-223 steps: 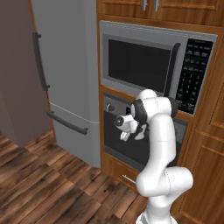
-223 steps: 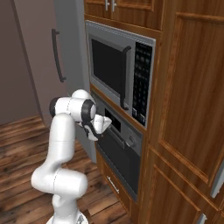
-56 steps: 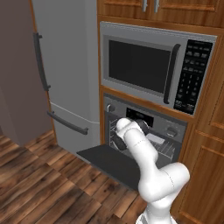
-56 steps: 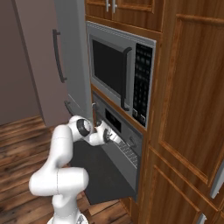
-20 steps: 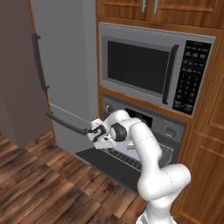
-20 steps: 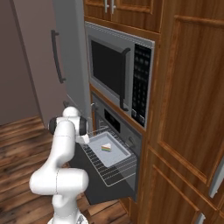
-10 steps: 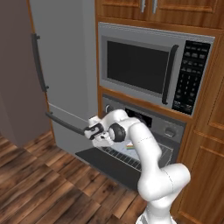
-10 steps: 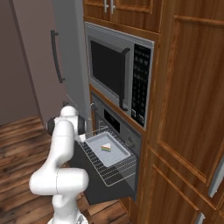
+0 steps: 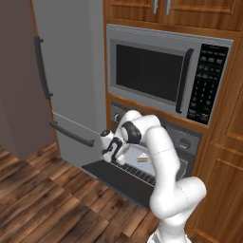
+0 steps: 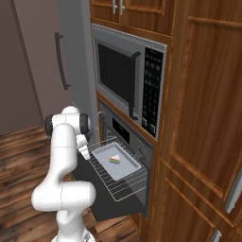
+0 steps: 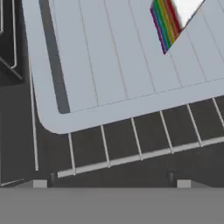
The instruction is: Take the baked cake out of the oven and place it on the plate for cooling. Then close the oven door.
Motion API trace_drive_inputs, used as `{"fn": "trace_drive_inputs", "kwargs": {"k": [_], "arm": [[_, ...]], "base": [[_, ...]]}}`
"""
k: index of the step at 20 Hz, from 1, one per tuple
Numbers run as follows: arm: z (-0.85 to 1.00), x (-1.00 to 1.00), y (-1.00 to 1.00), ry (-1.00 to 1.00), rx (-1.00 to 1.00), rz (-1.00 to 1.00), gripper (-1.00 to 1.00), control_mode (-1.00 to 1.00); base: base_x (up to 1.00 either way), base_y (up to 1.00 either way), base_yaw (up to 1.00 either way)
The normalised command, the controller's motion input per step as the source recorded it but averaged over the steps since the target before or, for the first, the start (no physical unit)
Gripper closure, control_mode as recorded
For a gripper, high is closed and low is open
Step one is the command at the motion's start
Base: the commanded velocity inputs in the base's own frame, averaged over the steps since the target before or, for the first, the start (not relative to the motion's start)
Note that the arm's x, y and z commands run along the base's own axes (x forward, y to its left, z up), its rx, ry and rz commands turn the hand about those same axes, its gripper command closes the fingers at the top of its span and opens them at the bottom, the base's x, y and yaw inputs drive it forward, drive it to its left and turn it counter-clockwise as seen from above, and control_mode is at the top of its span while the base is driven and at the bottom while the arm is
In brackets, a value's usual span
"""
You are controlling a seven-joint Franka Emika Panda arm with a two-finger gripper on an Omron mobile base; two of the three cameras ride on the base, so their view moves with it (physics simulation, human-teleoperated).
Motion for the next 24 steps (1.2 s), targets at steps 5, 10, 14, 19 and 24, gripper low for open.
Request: {"fn": "trace_drive_inputs", "kwargs": {"k": [5,10,14,19,24], "arm": [[0.62,-0.03,-0.67,-0.06,0.26,-0.11,-1.0,-1.0],[1.0,-0.02,-0.17,0.04,0.22,0.0,-1.0,-1.0],[0.84,0.02,0.0,0.16,-0.02,0.0,-1.0,-1.0],[0.54,0.09,-0.01,0.21,-0.22,-0.02,-1.0,-1.0],[-0.15,0.0,-0.01,0.01,-0.06,0.0,-1.0,-1.0]], "base": [[0.0,0.0,0.0],[0.0,0.0,0.0],[0.0,0.0,0.0],[0.0,0.0,0.0],[0.0,0.0,0.0]]}}
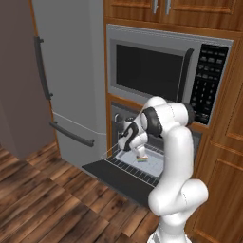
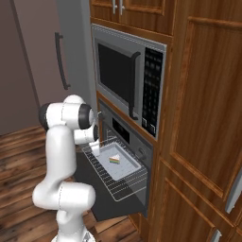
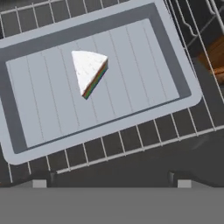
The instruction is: Take the baked cake out of the oven and place it on the plate for cooling. Then close the oven door.
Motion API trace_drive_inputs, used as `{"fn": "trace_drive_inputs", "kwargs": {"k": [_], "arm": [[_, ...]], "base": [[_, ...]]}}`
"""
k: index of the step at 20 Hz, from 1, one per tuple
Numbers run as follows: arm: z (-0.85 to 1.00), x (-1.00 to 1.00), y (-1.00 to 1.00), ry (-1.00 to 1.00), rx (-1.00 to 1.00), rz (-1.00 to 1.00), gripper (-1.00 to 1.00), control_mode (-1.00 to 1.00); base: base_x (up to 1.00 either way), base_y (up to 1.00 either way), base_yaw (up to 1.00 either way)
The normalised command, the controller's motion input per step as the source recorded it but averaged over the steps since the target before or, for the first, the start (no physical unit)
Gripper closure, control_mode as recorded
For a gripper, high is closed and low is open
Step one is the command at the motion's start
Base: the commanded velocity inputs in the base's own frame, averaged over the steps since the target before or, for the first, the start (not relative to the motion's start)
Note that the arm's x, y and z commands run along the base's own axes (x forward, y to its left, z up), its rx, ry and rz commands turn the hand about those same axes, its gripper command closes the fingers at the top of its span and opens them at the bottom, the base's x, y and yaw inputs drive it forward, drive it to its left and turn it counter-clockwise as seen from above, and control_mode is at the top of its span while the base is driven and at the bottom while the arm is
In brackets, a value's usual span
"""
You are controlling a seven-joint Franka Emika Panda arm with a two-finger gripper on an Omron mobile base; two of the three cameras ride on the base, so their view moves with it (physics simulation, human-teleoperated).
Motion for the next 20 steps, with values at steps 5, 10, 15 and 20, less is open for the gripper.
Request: {"fn": "trace_drive_inputs", "kwargs": {"k": [5,10,15,20], "arm": [[-0.31,0.09,-0.03,0.0,-0.01,0.0,-1.0,-1.0],[-0.06,0.36,-0.17,0.09,-0.02,0.0,-1.0,-1.0],[-0.27,0.47,-0.01,0.11,-0.01,0.0,-1.0,-1.0],[-0.34,0.59,0.0,0.12,-0.03,0.0,-1.0,-1.0]], "base": [[0.0,0.0,0.0],[0.0,0.0,0.0],[0.0,0.0,0.0],[0.0,0.0,0.0]]}}
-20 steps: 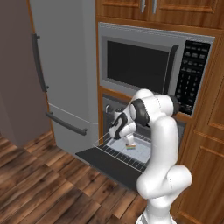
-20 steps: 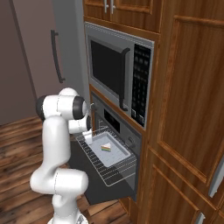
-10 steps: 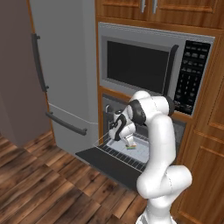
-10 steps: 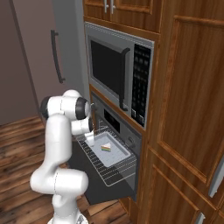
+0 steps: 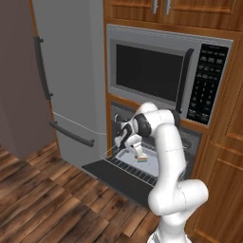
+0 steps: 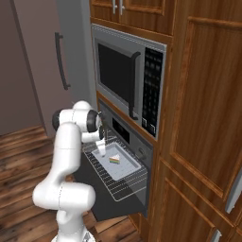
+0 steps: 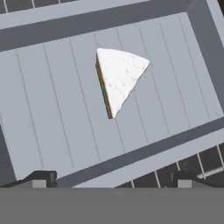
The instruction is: Take the baked cake out of the oven and place it on the plate for cooling. Then close the oven door.
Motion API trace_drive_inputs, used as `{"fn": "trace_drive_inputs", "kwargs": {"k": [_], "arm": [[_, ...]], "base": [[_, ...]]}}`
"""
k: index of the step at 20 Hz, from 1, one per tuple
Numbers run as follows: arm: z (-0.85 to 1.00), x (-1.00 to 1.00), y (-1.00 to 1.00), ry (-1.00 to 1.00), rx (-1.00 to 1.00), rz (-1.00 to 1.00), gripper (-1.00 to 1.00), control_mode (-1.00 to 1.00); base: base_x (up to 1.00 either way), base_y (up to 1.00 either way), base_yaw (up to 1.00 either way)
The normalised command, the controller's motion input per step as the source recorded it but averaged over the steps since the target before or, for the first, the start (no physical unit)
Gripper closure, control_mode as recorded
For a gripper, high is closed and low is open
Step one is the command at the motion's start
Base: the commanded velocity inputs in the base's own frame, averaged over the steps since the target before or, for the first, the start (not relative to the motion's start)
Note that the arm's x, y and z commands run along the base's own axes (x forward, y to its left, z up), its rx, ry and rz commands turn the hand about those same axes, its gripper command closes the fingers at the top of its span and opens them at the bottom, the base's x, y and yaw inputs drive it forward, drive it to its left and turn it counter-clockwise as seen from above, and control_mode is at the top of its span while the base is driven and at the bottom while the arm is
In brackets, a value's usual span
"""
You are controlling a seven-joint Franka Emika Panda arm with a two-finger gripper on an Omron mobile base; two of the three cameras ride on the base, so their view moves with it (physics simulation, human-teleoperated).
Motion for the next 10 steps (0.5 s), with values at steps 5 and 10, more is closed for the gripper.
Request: {"fn": "trace_drive_inputs", "kwargs": {"k": [5,10], "arm": [[-0.29,0.53,-0.09,0.1,-0.05,0.0,-1.0,-1.0],[-0.43,0.43,-0.14,0.03,-0.04,0.0,-1.0,-1.0]], "base": [[0.0,0.0,0.0],[0.0,0.0,0.0]]}}
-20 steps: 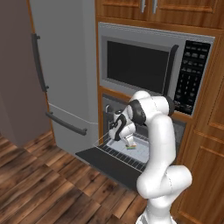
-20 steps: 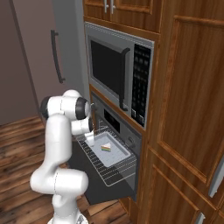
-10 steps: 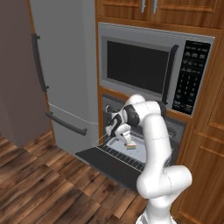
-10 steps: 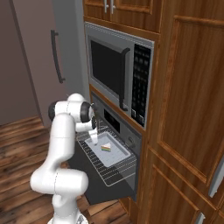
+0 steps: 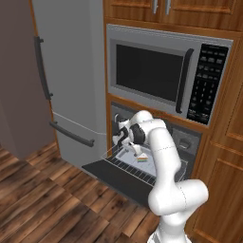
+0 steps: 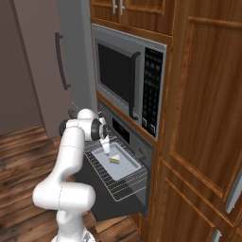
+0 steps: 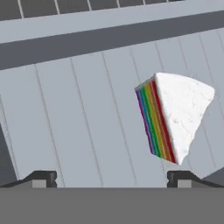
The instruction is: Take the baked cake out of the oven and place it on the plate for cooling. Then close the oven door.
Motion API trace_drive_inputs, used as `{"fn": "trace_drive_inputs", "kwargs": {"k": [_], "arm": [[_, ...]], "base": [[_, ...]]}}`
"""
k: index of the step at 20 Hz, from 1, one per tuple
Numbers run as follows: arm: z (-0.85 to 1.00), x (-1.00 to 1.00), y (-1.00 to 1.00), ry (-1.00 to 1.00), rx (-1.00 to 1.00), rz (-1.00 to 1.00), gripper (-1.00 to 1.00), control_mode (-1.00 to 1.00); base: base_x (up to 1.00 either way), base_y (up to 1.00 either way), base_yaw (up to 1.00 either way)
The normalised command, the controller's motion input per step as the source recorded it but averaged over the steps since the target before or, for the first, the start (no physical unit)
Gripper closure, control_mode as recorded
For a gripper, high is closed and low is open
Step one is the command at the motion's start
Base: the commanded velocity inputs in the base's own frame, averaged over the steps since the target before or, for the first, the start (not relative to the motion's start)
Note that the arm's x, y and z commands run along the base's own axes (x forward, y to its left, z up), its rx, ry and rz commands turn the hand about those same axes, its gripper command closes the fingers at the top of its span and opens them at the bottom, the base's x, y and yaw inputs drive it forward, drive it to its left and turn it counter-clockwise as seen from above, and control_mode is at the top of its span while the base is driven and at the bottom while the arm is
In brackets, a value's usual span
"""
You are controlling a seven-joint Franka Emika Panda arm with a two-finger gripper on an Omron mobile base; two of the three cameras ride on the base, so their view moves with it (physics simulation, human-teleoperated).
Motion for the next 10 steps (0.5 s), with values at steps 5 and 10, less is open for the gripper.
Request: {"fn": "trace_drive_inputs", "kwargs": {"k": [5,10], "arm": [[-0.23,0.15,-0.35,0.0,0.0,0.0,-1.0,-1.0],[0.0,0.0,-0.57,0.0,0.0,0.0,-1.0,-1.0]], "base": [[0.0,0.0,0.0],[0.0,0.0,0.0]]}}
